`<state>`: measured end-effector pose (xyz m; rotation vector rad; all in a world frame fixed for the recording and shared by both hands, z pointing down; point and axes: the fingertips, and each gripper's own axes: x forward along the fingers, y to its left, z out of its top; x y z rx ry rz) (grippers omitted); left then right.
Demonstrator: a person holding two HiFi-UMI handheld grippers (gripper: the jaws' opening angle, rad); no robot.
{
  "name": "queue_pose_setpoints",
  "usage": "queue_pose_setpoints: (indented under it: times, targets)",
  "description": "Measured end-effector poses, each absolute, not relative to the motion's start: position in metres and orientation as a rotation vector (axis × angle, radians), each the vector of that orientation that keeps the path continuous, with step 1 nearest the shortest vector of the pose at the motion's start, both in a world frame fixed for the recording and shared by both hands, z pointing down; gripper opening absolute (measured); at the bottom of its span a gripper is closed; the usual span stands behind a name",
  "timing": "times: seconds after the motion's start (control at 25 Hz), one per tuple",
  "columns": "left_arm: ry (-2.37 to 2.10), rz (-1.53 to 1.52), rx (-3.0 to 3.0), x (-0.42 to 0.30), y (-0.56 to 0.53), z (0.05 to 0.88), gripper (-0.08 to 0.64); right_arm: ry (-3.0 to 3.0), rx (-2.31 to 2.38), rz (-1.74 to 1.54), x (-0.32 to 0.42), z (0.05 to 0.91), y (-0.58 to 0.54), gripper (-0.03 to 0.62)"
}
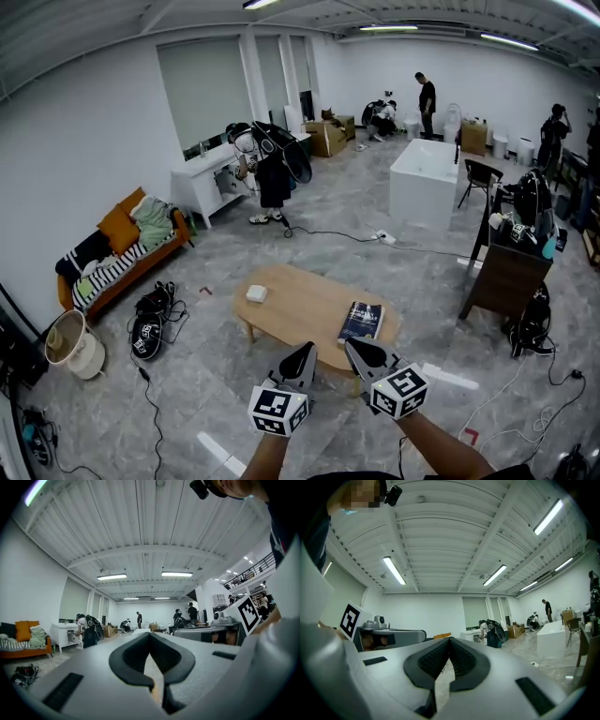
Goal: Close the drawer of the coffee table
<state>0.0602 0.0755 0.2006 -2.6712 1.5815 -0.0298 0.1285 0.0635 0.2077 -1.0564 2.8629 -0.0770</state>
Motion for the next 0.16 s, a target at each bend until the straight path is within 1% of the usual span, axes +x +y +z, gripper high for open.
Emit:
queue_pose_setpoints:
  times: [0.16]
  targets:
    - [1.583,-0.019,-2.677,0.0585,0.0746,0.1987,0.002,2.862,-1.053,-0.082,0.1256,0.2072,0.0663,0.012]
